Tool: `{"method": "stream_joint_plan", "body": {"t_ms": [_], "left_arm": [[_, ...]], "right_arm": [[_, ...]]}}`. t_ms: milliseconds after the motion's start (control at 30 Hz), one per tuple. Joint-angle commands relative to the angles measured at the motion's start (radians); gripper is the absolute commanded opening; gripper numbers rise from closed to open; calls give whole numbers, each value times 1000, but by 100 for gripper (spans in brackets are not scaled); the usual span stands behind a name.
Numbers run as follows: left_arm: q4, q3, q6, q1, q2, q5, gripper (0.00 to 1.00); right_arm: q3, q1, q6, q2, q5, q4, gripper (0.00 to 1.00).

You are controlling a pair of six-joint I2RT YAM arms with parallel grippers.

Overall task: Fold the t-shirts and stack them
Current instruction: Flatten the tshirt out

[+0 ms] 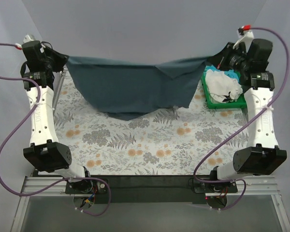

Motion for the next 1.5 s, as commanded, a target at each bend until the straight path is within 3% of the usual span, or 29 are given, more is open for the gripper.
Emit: {"method": "stream_joint_plan", "body": {"t_ms": [0,100,267,533,667,867,1167,1333,1467], "left_arm": [[6,155,-41,5,-35,-40,0],[29,196,-35,5,-76,-26,0],[25,199,24,-33,-219,-55,0],[-60,296,164,-266,-352,-397,0],[-52,357,229,-376,-403,-500,0],[-12,362,311,-456,-427,-575,0],[80,61,338,-458,-293,-621,0],[136,-5,234,-330,-121,-452,0],[205,-55,145,-227,40,-329,0]], "right_arm": [[182,-39,36,-13,15,-45,1],[293,-58,18,-50,21,-45,1],[332,-63,-65,-195,92,-46,1],[433,-38,-180,-355,259,-91,1],[526,-14,-211,-371,313,-91,1],[651,-3,-245,-340,345,-75,1],[553,-3,-211,-179,255,-75,1],[490,-3,-217,13,226,-57,1],[369,-3,-214,123,203,70,1]]}}
